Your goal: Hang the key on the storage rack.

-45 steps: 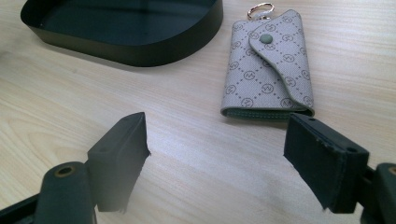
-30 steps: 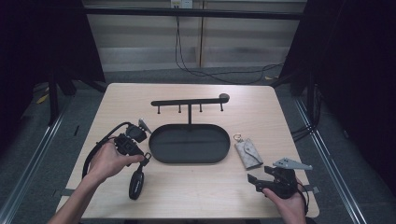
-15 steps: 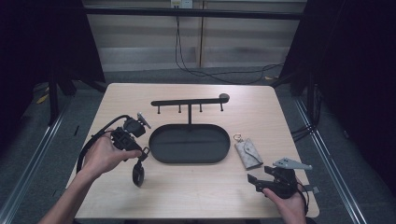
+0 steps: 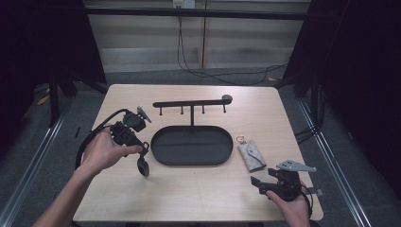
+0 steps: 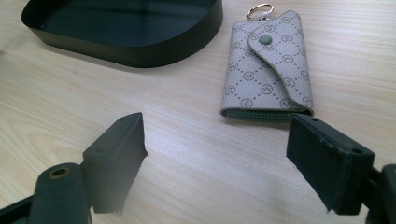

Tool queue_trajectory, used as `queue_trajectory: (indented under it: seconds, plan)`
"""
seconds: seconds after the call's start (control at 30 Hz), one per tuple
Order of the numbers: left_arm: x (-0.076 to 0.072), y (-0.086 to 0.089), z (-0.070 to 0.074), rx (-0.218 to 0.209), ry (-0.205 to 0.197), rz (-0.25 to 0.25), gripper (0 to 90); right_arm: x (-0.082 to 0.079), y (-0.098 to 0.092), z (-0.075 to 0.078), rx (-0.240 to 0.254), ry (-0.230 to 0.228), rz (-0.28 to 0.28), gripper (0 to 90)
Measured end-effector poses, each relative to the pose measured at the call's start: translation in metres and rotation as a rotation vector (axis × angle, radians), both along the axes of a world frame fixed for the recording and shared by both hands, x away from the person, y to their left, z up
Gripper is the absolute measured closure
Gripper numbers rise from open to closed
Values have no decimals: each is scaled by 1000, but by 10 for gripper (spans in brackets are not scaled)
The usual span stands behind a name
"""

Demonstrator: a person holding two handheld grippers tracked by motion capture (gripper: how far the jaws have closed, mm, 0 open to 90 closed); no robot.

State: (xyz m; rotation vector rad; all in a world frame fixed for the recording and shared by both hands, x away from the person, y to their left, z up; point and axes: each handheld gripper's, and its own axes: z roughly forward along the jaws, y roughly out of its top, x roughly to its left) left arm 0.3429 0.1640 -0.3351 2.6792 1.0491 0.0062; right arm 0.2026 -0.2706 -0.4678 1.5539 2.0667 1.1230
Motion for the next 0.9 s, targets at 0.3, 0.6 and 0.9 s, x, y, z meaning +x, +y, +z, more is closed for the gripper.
queue_trajectory:
  seconds: [0.3, 0.6, 0.9]
  plan:
    - [11, -4, 12, 20, -2, 20, 707, 0, 0, 0, 5, 2, 1, 189]
    - [19, -14, 25, 38, 19, -11, 707, 0, -1, 0, 8, 2, 3, 187]
    - [36, -18, 39, 45, 34, 37, 707, 1, -1, 0, 12, 7, 0, 181]
